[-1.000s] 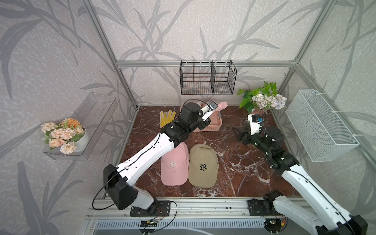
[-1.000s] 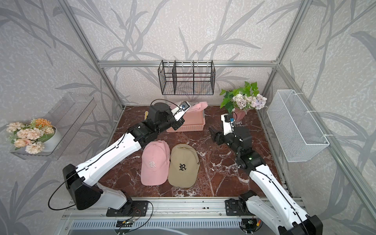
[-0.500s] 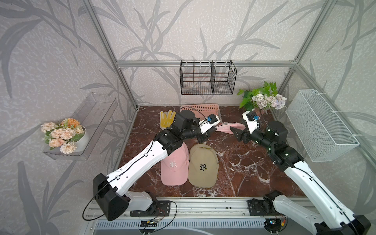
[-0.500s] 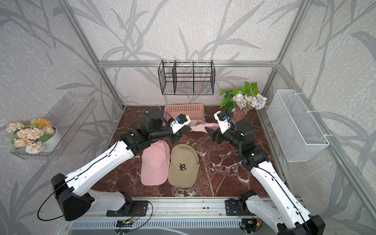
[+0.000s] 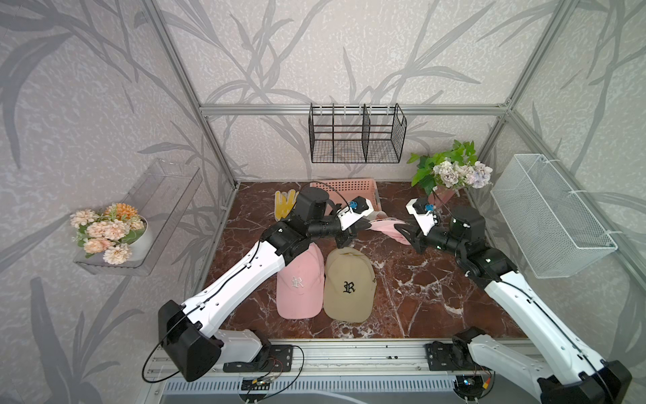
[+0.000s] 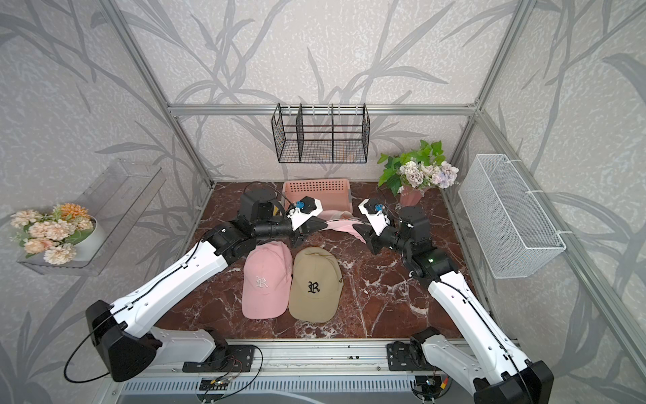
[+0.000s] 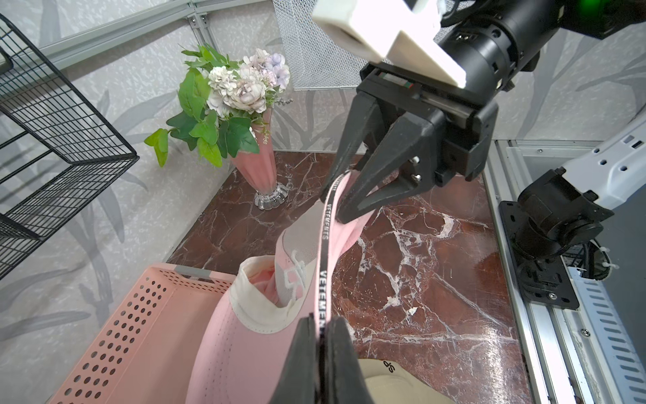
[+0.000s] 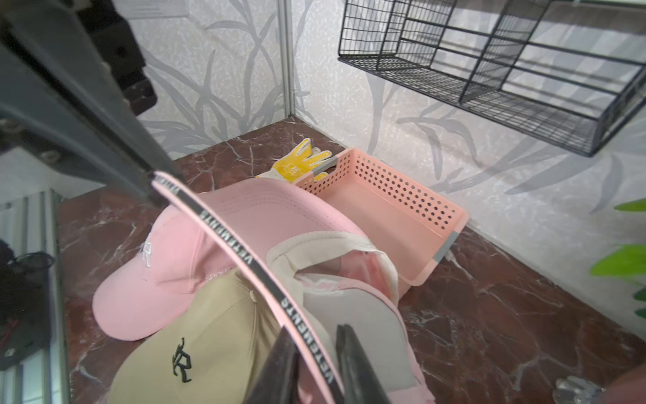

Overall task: Turn the baseball cap inside out
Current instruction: Turn over the baseball cap.

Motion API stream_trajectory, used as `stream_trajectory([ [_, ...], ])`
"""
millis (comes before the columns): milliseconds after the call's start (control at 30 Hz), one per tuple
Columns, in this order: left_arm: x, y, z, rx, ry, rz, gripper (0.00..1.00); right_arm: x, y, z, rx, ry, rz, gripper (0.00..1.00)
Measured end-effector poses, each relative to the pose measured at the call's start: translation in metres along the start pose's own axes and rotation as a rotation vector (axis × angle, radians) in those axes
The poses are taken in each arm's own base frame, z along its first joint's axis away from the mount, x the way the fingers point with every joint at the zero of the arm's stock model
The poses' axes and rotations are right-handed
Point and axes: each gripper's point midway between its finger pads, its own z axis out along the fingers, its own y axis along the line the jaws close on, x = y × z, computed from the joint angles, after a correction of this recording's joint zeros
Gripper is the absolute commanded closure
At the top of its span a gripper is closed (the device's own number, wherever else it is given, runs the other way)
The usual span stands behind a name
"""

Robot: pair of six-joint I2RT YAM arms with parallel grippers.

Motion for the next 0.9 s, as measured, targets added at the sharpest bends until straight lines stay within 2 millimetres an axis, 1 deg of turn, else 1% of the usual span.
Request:
stream_trajectory([
  [67, 0.002, 0.002, 0.001, -0.001, 0.000, 0.002, 0.87, 0.001, 0.002, 0.000, -0.015, 0.005, 0.000, 1.00],
  [100, 0.003, 0.003, 0.002, 0.001, 0.001, 0.004, 0.83, 0.002, 0.002, 0.000, -0.021, 0.010, 0.003, 1.00],
  [133, 0.005, 0.004, 0.004, -0.002, 0.001, 0.008, 0.75, 0.004, 0.003, 0.000, -0.031, 0.018, 0.006, 1.00],
  [167, 0.006, 0.005, 0.006, -0.005, 0.000, 0.009, 0.65, 0.005, 0.005, 0.001, -0.045, 0.024, 0.009, 1.00],
  [200, 0.007, 0.007, 0.009, -0.009, -0.003, 0.017, 0.58, 0.005, 0.009, 0.001, -0.064, 0.030, 0.009, 1.00],
  [300, 0.014, 0.009, 0.019, -0.010, -0.001, 0.034, 0.56, 0.003, 0.016, 0.001, -0.104, 0.037, 0.008, 1.00],
  [433, 0.030, 0.011, 0.032, -0.007, 0.024, 0.034, 0.56, 0.001, 0.021, -0.001, -0.134, 0.034, 0.008, 1.00],
  [500, 0.037, 0.011, 0.036, -0.003, 0.036, 0.033, 0.59, 0.001, 0.022, -0.001, -0.136, 0.037, 0.010, 1.00],
  [567, 0.040, 0.010, 0.037, 0.001, 0.040, 0.039, 0.70, 0.002, 0.022, -0.001, -0.136, 0.041, 0.012, 1.00],
  [600, 0.041, 0.009, 0.037, 0.008, 0.040, 0.043, 0.80, 0.002, 0.021, -0.001, -0.133, 0.042, 0.012, 1.00],
  [633, 0.041, 0.007, 0.038, 0.019, 0.037, 0.049, 0.99, 0.002, 0.021, -0.001, -0.130, 0.042, 0.011, 1.00],
  [667, 0.042, 0.006, 0.038, 0.025, 0.038, 0.044, 1.00, 0.002, 0.020, -0.001, -0.127, 0.042, 0.011, 1.00],
  [700, 0.043, 0.001, 0.039, 0.044, 0.035, 0.057, 1.00, 0.001, 0.017, -0.001, -0.111, 0.039, 0.008, 0.93],
  [767, 0.043, -0.003, 0.040, 0.058, 0.032, 0.054, 1.00, 0.002, 0.015, -0.002, -0.097, 0.043, 0.015, 0.68],
  [800, 0.043, -0.003, 0.039, 0.061, 0.033, 0.050, 1.00, -0.001, 0.012, -0.002, -0.078, 0.036, 0.017, 0.55],
  [833, 0.044, -0.003, 0.040, 0.060, 0.034, 0.039, 1.00, -0.004, 0.008, -0.003, -0.054, 0.022, 0.017, 0.45],
  [867, 0.043, -0.002, 0.040, 0.053, 0.035, 0.027, 1.00, -0.007, 0.005, -0.004, -0.027, 0.012, 0.023, 0.39],
  [900, 0.044, 0.000, 0.040, 0.044, 0.039, 0.002, 1.00, -0.011, 0.000, -0.008, 0.011, -0.008, 0.019, 0.36],
])
